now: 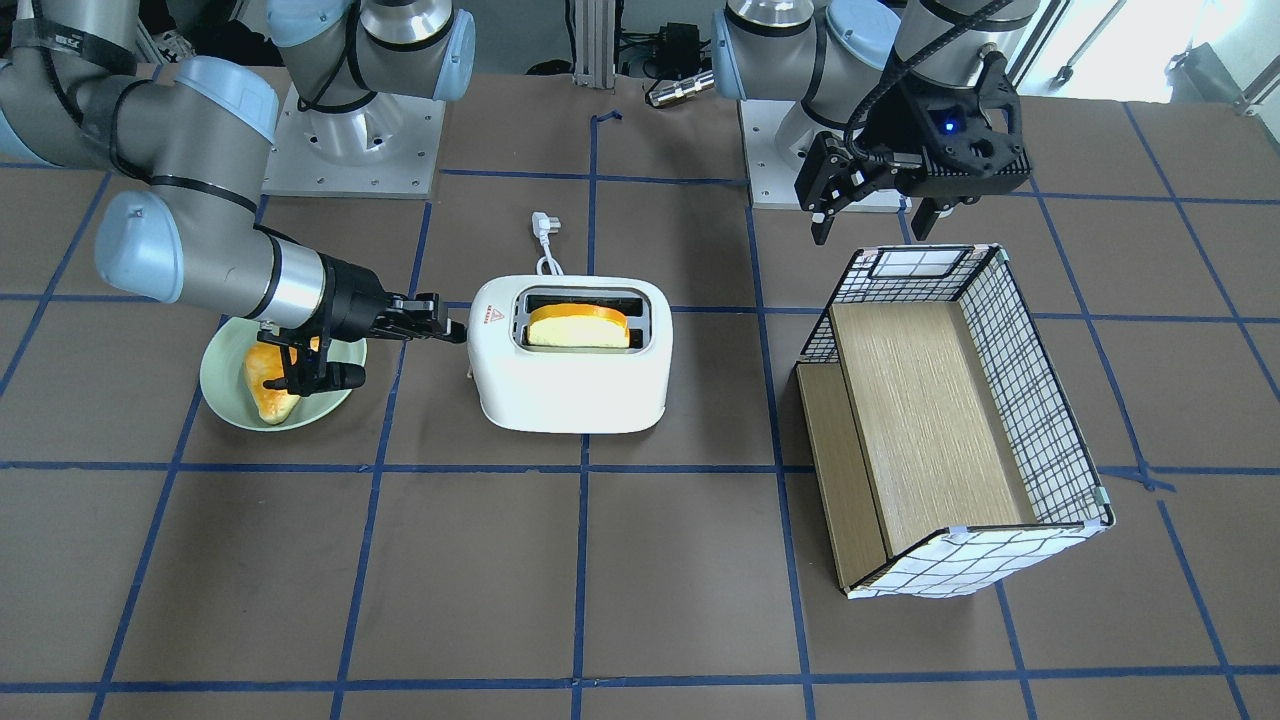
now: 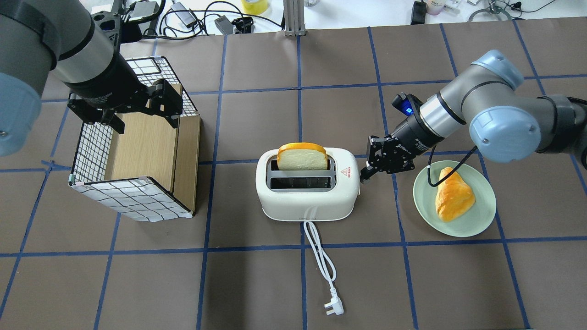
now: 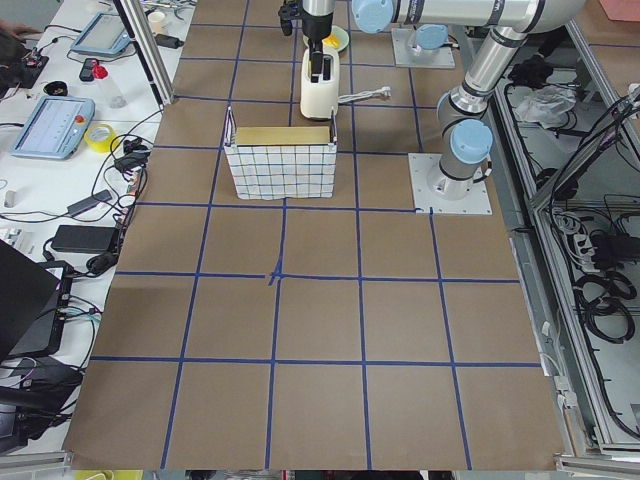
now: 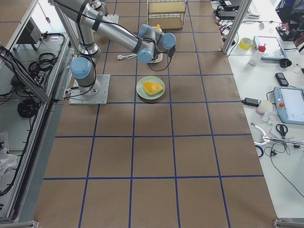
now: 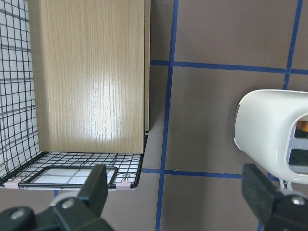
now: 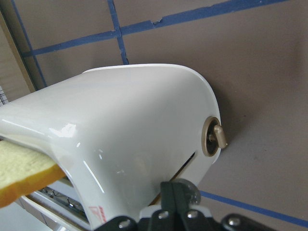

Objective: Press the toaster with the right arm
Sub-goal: 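Press the toaster lever down with the right gripper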

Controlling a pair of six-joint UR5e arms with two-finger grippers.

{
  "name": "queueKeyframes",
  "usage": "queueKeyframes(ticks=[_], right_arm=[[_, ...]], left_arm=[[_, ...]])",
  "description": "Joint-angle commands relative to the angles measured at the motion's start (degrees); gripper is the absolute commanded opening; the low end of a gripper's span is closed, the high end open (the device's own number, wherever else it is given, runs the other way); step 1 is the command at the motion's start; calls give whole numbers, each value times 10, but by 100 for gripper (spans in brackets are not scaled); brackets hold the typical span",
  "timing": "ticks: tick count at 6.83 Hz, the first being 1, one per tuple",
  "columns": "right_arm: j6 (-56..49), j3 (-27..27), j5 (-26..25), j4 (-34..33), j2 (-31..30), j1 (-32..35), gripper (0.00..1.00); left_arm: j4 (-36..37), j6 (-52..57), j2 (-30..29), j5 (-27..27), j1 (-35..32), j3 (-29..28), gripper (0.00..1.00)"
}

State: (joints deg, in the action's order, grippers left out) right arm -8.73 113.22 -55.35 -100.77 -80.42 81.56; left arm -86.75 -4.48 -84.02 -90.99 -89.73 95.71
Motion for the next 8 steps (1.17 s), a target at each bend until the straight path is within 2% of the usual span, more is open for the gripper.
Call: queueKeyframes(ticks=[1, 2, 7, 8], right_arm=[[-1, 16, -3, -34, 12, 0, 0], [0, 21, -18, -49, 16, 0, 0], [20, 18, -27, -52, 8, 1, 0], [52, 8, -60, -50, -5, 4, 0]], left_arm=[[0, 0, 0, 0, 0, 0, 100], [0, 0, 0, -1, 0, 0, 100], [0, 0, 0, -1, 0, 0, 100], [0, 0, 0, -1, 0, 0, 100]])
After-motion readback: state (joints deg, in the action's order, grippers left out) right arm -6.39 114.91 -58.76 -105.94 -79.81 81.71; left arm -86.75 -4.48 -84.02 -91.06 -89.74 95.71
